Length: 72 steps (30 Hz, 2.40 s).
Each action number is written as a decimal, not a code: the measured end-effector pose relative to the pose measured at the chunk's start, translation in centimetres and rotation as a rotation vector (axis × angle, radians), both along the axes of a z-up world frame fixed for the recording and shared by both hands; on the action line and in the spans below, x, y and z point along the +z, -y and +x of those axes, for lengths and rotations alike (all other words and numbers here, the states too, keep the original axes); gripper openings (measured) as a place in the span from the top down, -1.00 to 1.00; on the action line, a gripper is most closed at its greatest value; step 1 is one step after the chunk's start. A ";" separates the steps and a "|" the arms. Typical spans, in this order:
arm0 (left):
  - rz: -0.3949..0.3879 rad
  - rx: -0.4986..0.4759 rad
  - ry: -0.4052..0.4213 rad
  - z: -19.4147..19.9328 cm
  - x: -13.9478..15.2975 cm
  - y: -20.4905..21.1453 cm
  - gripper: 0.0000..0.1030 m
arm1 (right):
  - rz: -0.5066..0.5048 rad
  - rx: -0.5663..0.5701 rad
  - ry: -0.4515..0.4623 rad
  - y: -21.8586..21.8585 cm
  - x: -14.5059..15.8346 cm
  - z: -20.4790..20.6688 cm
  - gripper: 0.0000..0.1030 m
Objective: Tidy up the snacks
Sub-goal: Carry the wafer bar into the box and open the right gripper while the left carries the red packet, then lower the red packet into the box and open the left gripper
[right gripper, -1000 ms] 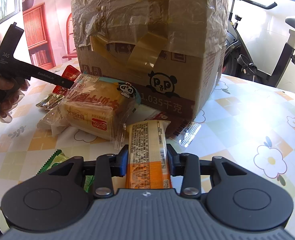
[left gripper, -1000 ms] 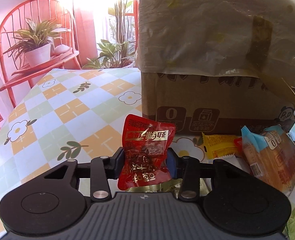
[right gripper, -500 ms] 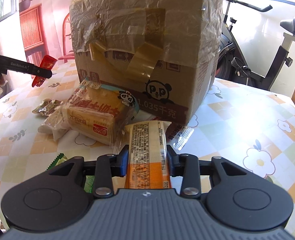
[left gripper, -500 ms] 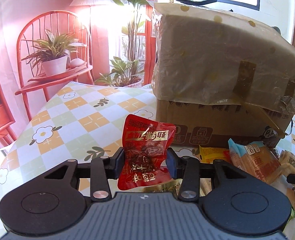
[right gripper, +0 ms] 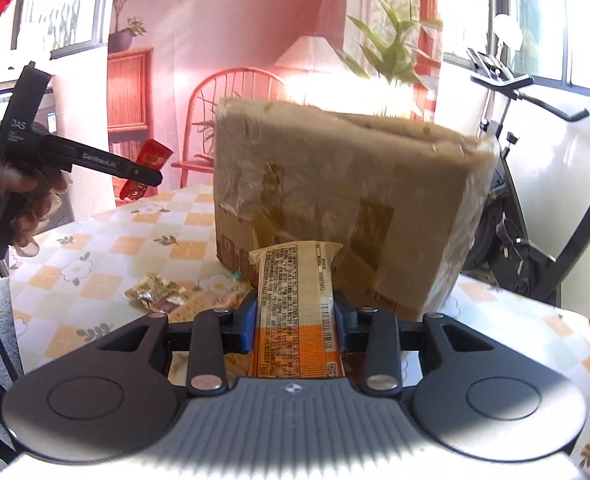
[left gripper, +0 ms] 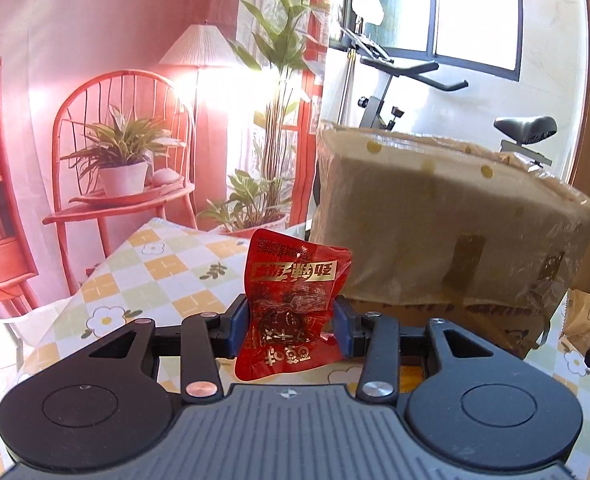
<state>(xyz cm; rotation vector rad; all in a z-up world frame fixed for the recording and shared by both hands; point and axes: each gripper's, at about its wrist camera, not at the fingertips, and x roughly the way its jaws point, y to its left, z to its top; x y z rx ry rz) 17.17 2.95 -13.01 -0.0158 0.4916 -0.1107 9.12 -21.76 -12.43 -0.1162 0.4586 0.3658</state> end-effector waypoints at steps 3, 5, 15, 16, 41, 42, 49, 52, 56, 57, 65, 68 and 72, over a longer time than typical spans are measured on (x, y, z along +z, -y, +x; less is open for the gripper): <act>-0.009 -0.010 0.054 0.2 2.1 0.4 0.11 | 0.039 0.025 0.065 -0.2 2.9 0.1 0.26; -0.011 -0.025 0.086 0.3 3.7 0.9 0.11 | 0.066 0.023 0.102 -0.2 4.9 0.5 0.26; 0.017 -0.194 0.138 7.5 11.3 7.2 0.10 | 0.001 -0.061 0.124 0.5 12.7 11.9 0.26; 0.023 -0.201 0.127 8.7 11.5 8.0 0.10 | 0.004 -0.076 0.106 0.7 12.7 13.4 0.26; 0.016 -0.199 0.000 12.3 10.5 8.2 -0.29 | 0.040 -0.140 -0.006 3.0 11.2 15.8 -0.15; 0.005 -0.199 -0.002 11.7 10.6 7.8 -0.29 | 0.042 -0.135 0.000 2.9 11.3 15.3 -0.15; -0.001 -0.222 0.019 6.1 10.2 5.7 -0.30 | 0.070 -0.091 0.045 2.4 11.4 11.1 -0.15; -0.010 -0.212 0.028 4.0 9.6 4.1 -0.30 | 0.086 -0.065 0.064 2.0 11.4 8.9 -0.15; -0.024 -0.163 0.026 1.7 8.5 1.8 -0.30 | 0.113 -0.016 0.086 1.5 11.3 6.2 -0.15; -0.032 -0.147 0.022 1.3 8.2 1.3 -0.30 | 0.119 -0.008 0.088 1.5 11.2 5.6 -0.15; -0.069 -0.040 -0.050 -0.6 5.2 -1.5 -0.29 | 0.113 0.015 0.043 1.4 8.5 2.1 -0.15; -0.068 -0.023 -0.081 -0.7 3.8 -1.8 -0.29 | 0.104 -0.002 0.018 1.9 6.8 1.3 -0.15; -0.071 -0.013 -0.122 -0.3 1.9 -1.4 -0.29 | 0.080 -0.021 -0.024 2.4 4.3 0.5 -0.14</act>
